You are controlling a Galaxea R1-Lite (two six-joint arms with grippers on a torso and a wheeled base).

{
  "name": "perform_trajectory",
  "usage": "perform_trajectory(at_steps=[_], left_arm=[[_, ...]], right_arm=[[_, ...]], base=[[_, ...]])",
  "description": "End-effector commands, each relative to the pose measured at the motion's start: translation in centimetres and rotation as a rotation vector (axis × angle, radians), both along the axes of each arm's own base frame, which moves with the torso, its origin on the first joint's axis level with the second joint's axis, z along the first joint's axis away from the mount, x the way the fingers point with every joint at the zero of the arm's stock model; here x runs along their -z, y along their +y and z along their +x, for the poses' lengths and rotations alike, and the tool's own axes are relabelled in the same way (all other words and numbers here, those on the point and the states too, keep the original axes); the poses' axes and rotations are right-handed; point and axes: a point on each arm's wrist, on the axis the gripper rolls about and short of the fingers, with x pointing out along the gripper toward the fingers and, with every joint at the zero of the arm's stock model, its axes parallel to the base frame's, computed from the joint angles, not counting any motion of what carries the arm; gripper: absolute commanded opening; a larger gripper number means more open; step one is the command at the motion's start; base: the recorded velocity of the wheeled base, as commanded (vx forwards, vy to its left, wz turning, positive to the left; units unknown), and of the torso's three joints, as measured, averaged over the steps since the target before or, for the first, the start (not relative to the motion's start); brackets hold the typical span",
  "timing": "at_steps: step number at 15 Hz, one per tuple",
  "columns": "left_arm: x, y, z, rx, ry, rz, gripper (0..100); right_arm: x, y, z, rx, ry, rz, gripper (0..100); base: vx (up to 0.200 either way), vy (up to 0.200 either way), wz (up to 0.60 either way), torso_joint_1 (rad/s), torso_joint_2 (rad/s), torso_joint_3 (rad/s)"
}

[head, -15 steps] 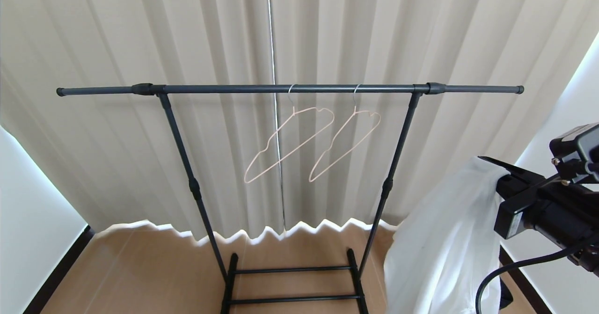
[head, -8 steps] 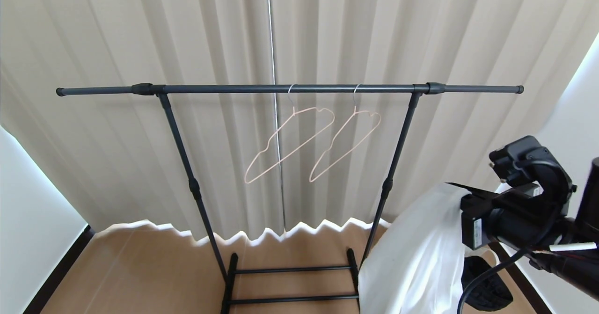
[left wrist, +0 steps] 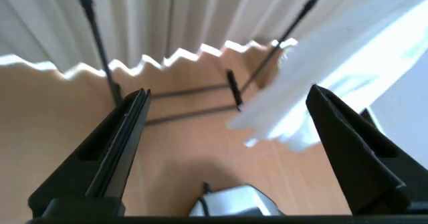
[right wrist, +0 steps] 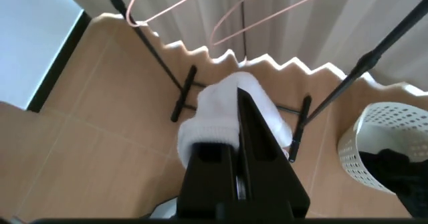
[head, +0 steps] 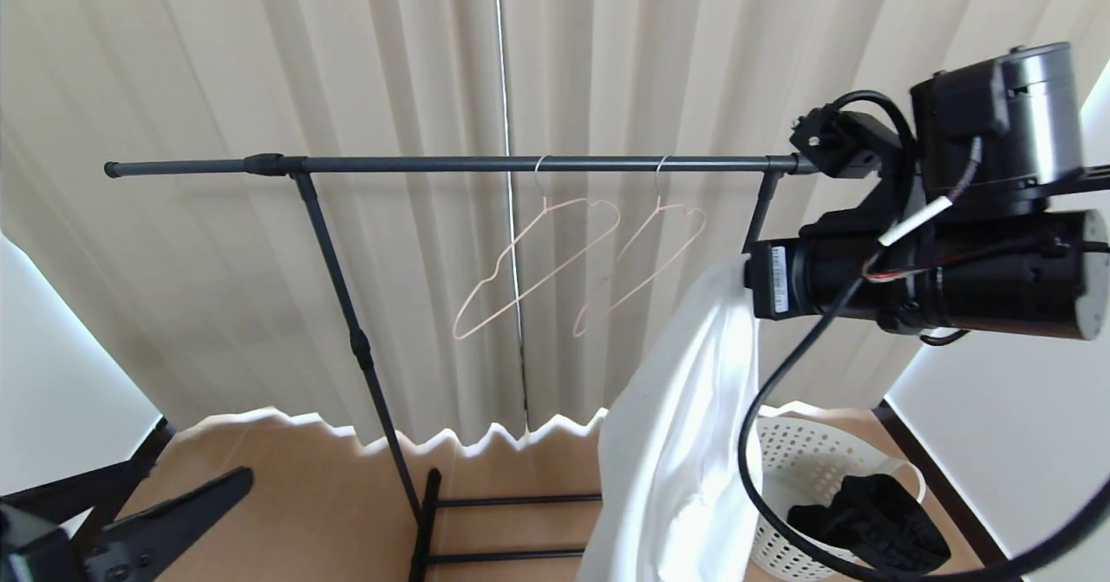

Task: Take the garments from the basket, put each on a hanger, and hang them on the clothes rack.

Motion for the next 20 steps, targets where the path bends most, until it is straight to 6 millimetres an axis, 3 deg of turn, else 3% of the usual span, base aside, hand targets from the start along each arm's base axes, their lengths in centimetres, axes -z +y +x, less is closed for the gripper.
perform_trajectory(at_steps=[1, 2, 4, 5, 6, 7, 8, 13, 20], left_arm=[[2.0, -6.3, 4.7, 0.086, 0.233, -0.001, 100], [2.2, -6.5, 4.9, 0.086, 0.24, 0.004, 100], [4.4, -11.2, 7.7, 0.148, 0.257, 0.046, 100], [5.2, -13.0, 8.9, 0.148, 0.244, 0.054, 100], [5.2, -13.1, 8.9, 0.15, 0.244, 0.054, 100], [6.6, -15.8, 10.2, 0.145, 0.204, 0.063, 100], [7.4, -17.0, 10.6, 0.151, 0.189, 0.062, 100], [8.9, -20.3, 13.0, 0.141, 0.145, 0.041, 100], [9.9, -21.1, 15.3, -0.031, 0.087, 0.096, 100]], right_arm=[[1.8, 3.2, 2.4, 0.044, 0.03, -0.035, 0], [1.8, 3.3, 2.5, 0.05, 0.03, -0.033, 0], [3.0, 6.0, 3.8, 0.176, 0.029, -0.023, 0], [3.2, 6.9, 3.9, 0.197, 0.023, -0.014, 0], [3.2, 7.0, 4.0, 0.2, 0.023, -0.013, 0], [3.0, 8.4, 3.9, 0.219, 0.023, 0.059, 0], [2.9, 9.0, 4.1, 0.23, 0.027, 0.088, 0], [3.2, 10.7, 3.1, 0.217, 0.042, 0.128, 0], [1.5, 9.9, 1.3, 0.218, 0.014, 0.137, 0]], base=[[0.0, 0.0, 0.0, 0.0, 0.0, 0.0], [0.0, 0.0, 0.0, 0.0, 0.0, 0.0], [0.0, 0.0, 0.0, 0.0, 0.0, 0.0], [0.0, 0.0, 0.0, 0.0, 0.0, 0.0], [0.0, 0.0, 0.0, 0.0, 0.0, 0.0], [0.0, 0.0, 0.0, 0.0, 0.0, 0.0], [0.0, 0.0, 0.0, 0.0, 0.0, 0.0], [0.0, 0.0, 0.0, 0.0, 0.0, 0.0], [0.0, 0.0, 0.0, 0.0, 0.0, 0.0]])
